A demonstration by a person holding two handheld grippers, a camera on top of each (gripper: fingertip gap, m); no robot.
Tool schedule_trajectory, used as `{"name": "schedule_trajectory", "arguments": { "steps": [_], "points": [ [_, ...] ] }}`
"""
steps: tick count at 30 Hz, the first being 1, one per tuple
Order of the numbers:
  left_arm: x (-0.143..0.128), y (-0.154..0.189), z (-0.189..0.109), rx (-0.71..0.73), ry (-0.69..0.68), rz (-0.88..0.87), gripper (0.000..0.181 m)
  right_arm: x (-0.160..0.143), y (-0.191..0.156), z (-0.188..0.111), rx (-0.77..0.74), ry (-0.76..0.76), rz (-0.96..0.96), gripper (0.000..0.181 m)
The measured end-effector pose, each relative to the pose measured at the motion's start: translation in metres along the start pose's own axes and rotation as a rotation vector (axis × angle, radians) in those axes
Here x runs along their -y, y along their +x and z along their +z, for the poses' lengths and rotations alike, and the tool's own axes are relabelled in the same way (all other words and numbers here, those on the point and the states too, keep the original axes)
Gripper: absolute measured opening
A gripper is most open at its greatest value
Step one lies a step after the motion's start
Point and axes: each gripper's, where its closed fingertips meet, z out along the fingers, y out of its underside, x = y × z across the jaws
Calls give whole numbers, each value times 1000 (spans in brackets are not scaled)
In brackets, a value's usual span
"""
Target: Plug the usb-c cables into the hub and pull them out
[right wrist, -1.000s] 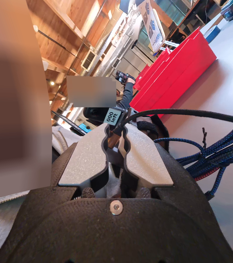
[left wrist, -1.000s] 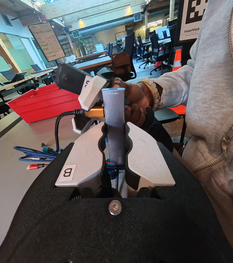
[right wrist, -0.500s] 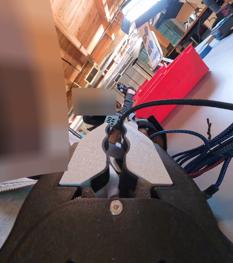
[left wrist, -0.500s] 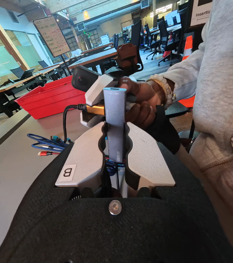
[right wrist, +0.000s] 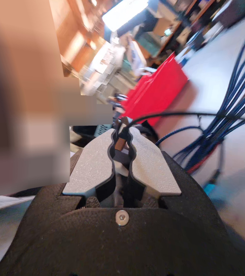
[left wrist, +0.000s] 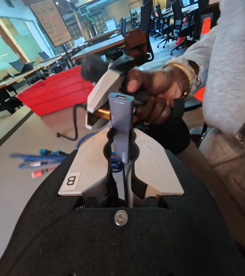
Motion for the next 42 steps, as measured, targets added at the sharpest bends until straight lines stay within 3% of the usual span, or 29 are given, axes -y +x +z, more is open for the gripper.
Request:
{"name": "schedule_trajectory", "arguments": {
  "steps": [1, 2, 7, 12, 15, 21, 26, 28, 33, 38, 42],
  "points": [
    [0, -7, -1, 24, 15, -28, 22, 2, 2, -5, -86, -57, -172, 14],
    [0, -10, -1, 44, 16, -31, 22, 2, 2, -10, -117, -114, -231, 15],
    [-5, 1, 5, 56, -41, 108, 21, -1, 9, -13, 46, -4, 122, 13],
    [-3, -3, 0, 80, -19, 100, 21, 1, 7, -3, -27, -52, -72, 14],
    [2, -16, 0, 116, 4, 13, 21, 17, 5, -3, -31, 59, -39, 13],
    [18, -48, -23, 375, 66, 10, 34, 41, 16, 11, -111, 274, -107, 13],
    [42, -51, -39, 591, 126, 73, 34, 29, 11, 30, -159, 225, -255, 14],
    [39, -54, -46, 670, 107, 47, 23, 25, 10, 34, -183, 195, -303, 14],
    [37, -49, -54, 703, 102, 9, 10, 19, 7, 38, -198, 193, -338, 13],
    [31, -44, -57, 648, 92, -40, 10, 13, 7, 39, -177, 147, -284, 13],
    [26, -43, -57, 646, 50, 3, 12, 18, 7, 35, -151, 199, -206, 13]
  ]
}}
